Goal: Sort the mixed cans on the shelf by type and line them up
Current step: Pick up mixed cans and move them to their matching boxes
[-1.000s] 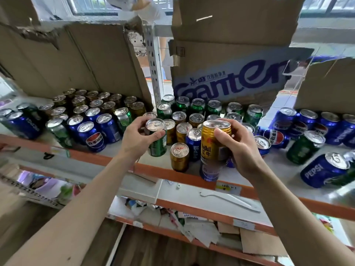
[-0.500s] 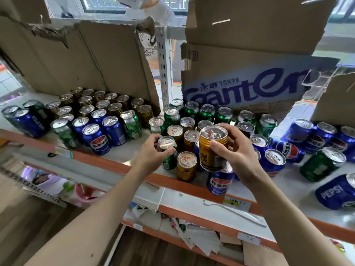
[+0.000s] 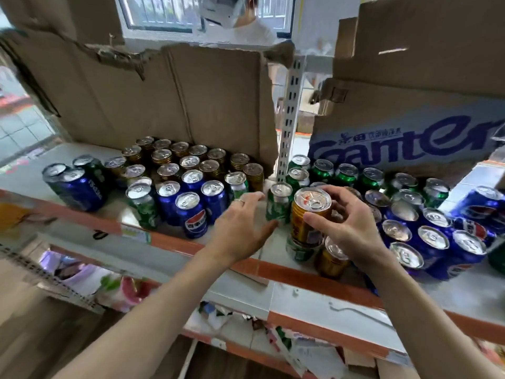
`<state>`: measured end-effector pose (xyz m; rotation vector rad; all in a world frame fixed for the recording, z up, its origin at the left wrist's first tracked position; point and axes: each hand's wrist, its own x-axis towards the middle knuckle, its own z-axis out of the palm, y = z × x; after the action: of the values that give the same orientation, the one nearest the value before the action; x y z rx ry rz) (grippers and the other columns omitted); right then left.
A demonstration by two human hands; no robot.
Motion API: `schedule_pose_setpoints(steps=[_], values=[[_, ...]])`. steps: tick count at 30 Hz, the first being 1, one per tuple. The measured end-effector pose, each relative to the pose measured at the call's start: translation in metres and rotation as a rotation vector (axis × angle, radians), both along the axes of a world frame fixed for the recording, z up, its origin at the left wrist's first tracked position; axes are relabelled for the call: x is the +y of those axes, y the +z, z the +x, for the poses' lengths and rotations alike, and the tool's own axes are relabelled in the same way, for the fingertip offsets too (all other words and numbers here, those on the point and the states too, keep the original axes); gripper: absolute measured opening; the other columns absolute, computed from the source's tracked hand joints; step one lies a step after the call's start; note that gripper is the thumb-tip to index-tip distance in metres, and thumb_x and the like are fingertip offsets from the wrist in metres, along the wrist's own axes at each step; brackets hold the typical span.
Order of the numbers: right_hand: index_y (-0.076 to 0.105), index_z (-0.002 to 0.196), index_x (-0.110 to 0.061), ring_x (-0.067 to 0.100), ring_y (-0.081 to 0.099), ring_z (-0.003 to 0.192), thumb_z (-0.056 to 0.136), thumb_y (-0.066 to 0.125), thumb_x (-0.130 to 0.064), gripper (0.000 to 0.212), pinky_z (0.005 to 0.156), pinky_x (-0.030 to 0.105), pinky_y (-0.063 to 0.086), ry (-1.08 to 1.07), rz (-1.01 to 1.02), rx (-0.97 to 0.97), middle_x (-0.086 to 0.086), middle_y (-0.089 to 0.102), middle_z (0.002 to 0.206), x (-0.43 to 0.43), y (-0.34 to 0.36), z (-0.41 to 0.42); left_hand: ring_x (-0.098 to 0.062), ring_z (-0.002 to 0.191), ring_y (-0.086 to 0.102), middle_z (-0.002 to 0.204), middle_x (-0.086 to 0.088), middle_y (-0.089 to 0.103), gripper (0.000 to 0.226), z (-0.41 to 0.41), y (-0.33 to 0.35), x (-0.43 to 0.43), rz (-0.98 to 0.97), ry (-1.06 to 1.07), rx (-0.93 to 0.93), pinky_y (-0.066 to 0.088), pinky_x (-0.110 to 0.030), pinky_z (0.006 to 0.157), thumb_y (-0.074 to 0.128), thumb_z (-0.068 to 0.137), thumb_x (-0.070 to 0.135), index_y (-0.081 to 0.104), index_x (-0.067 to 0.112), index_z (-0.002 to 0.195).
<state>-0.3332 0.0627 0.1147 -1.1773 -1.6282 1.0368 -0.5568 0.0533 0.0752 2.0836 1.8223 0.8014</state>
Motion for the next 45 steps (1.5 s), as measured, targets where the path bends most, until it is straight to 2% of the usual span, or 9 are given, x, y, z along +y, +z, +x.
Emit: schedule_pose_setpoints(steps=[4, 11, 17, 24, 31, 35, 38, 42, 45], values=[[0.058, 0.123, -0.020, 0.007, 0.066, 0.102, 0.072, 0.085, -0.022, 0.058, 0.085, 0.025, 0.056, -0.031, 0.020, -0.017, -0.005, 0.068, 0.113, -0.005, -0.003, -0.055, -0.018, 0.118, 0.052, 0.132, -0.001, 0.056, 0.055, -0.060, 0.015, -0.014, 0.153, -0.043, 0.100, 0.037, -0.023, 0.089, 0.062, 0.091, 0.048, 0.048, 0.019, 0.136], [0.060, 0.122, -0.019, 0.013, 0.064, 0.106, 0.070, 0.086, -0.019, 0.058, 0.092, 0.037, 0.055, -0.091, -0.017, 0.024, -0.002, 0.068, 0.114, -0.008, -0.027, -0.134, -0.024, 0.114, 0.057, 0.129, -0.001, 0.059, 0.054, -0.148, 0.006, -0.026, 0.195, -0.025, 0.183, 0.048, -0.039, 0.095, 0.049, 0.089, 0.052, 0.052, 0.018, 0.130], [0.060, 0.123, -0.016, 0.007, 0.062, 0.106, 0.069, 0.088, -0.015, 0.061, 0.090, 0.026, 0.053, -0.155, -0.047, -0.039, -0.004, 0.067, 0.113, -0.006, -0.057, -0.172, -0.026, 0.122, 0.054, 0.135, -0.004, 0.057, 0.057, -0.180, -0.012, -0.033, 0.158, -0.032, 0.199, 0.046, -0.042, 0.099, 0.047, 0.088, 0.052, 0.052, 0.017, 0.132], [0.057, 0.123, -0.011, -0.015, 0.059, 0.094, 0.072, 0.082, 0.001, 0.058, 0.074, 0.005, 0.048, -0.163, -0.090, -0.020, -0.012, 0.062, 0.107, 0.007, -0.083, -0.187, -0.022, 0.118, 0.056, 0.133, -0.001, 0.056, 0.055, -0.189, -0.035, -0.031, 0.118, -0.032, 0.214, 0.051, -0.041, 0.094, 0.047, 0.089, 0.051, 0.050, 0.018, 0.132], [0.054, 0.126, -0.006, -0.019, 0.059, 0.086, 0.074, 0.080, 0.005, 0.060, 0.068, 0.003, 0.046, -0.150, -0.143, 0.008, -0.009, 0.062, 0.105, 0.021, -0.104, -0.185, -0.022, 0.113, 0.058, 0.130, -0.001, 0.058, 0.050, -0.183, -0.042, -0.030, 0.110, 0.006, 0.217, 0.053, -0.039, 0.089, 0.052, 0.088, 0.046, 0.053, 0.017, 0.128], [0.052, 0.128, -0.015, 0.003, 0.061, 0.103, 0.074, 0.081, -0.002, 0.062, 0.072, 0.009, 0.050, -0.114, -0.174, -0.017, -0.001, 0.062, 0.114, 0.027, -0.109, -0.179, -0.021, 0.111, 0.058, 0.129, -0.002, 0.057, 0.048, -0.178, -0.041, -0.029, 0.119, 0.039, 0.220, 0.052, -0.037, 0.089, 0.054, 0.089, 0.044, 0.053, 0.016, 0.128], [0.048, 0.132, -0.022, 0.018, 0.057, 0.117, 0.075, 0.083, -0.012, 0.068, 0.087, 0.022, 0.050, -0.057, -0.206, -0.097, 0.002, 0.058, 0.126, 0.029, -0.109, -0.174, -0.019, 0.114, 0.056, 0.131, -0.001, 0.056, 0.047, -0.176, -0.040, -0.031, 0.120, 0.061, 0.227, 0.050, -0.034, 0.092, 0.054, 0.090, 0.045, 0.052, 0.017, 0.129], [0.033, 0.148, -0.022, 0.017, 0.042, 0.133, 0.081, 0.078, -0.028, 0.081, 0.109, 0.038, 0.038, -0.033, -0.059, -0.304, 0.002, 0.045, 0.146, 0.028, -0.093, -0.173, -0.017, 0.113, 0.057, 0.130, 0.001, 0.056, 0.046, -0.179, -0.037, -0.032, 0.152, 0.084, 0.239, 0.051, -0.034, 0.091, 0.053, 0.091, 0.045, 0.053, 0.018, 0.128], [0.029, 0.150, -0.027, 0.019, 0.035, 0.140, 0.086, 0.070, -0.038, 0.076, 0.113, 0.045, 0.033, 0.005, 0.100, -0.387, 0.000, 0.035, 0.154, 0.027, -0.069, -0.178, -0.018, 0.114, 0.057, 0.131, 0.001, 0.055, 0.046, -0.186, -0.030, -0.032, 0.177, 0.113, 0.259, 0.049, -0.033, 0.092, 0.052, 0.090, 0.045, 0.053, 0.017, 0.127]])
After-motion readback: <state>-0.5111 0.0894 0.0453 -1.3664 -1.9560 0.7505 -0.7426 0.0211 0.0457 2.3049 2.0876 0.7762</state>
